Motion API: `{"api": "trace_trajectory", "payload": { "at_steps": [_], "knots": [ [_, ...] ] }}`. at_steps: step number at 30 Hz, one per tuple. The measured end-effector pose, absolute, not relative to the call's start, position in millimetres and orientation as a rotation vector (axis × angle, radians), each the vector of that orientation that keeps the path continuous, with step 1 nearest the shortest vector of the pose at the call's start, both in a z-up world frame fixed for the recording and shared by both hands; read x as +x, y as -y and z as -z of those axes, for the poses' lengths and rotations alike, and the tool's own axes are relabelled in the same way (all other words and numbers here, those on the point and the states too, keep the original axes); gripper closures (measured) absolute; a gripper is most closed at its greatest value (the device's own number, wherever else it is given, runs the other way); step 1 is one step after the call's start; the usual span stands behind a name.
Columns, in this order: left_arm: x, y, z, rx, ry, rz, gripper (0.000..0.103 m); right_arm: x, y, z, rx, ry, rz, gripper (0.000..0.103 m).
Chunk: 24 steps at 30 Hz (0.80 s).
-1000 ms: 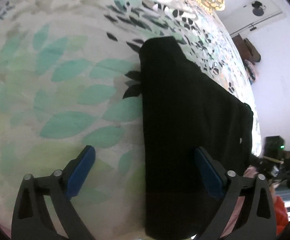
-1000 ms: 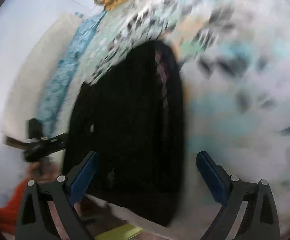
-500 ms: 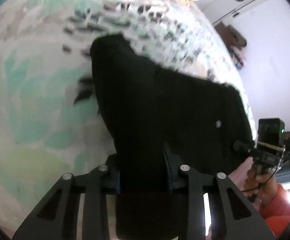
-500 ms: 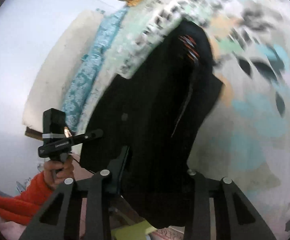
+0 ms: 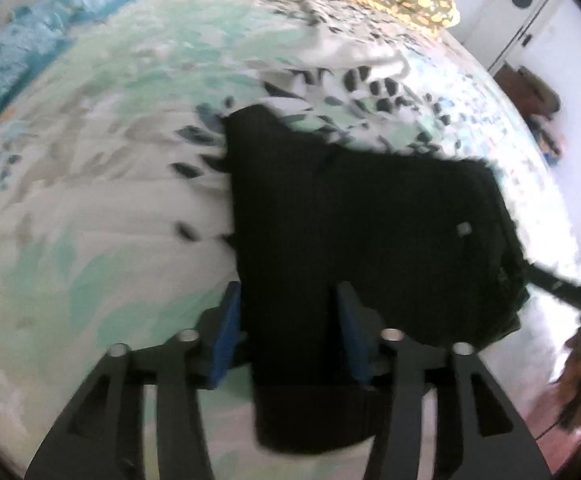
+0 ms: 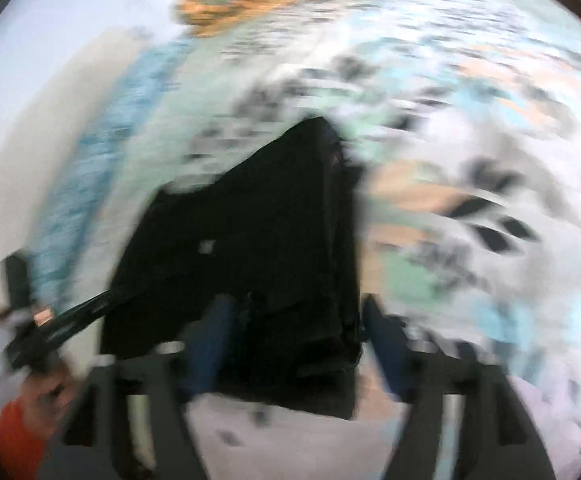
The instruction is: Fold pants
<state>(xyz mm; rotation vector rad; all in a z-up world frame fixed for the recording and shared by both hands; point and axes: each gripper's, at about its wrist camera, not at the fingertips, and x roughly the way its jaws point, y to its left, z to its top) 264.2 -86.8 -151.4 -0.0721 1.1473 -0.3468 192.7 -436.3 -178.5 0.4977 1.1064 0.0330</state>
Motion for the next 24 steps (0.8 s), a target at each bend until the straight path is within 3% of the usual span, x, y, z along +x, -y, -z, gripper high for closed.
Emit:
{"api": "trace_trajectory", "payload": {
  "at_steps": [4,10,24],
  "knots": [
    [213.8,66.5,123.2,0.128,-0.948,0.215,0.007,145.7,446.4,149.0,0.424,-1.017,0.052,0.001],
    [158.1,45.8,73.7,0.249,-0.735,0.093,0.002,84.9,401.2,89.0,0.171,-0.849,0.133,0.000],
    [106.2,57.6,63.5,0.177,-0.902,0.104,0.001,37.9,321.2,70.9,0.108,-0.859,0.031,0.000]
  ]
}}
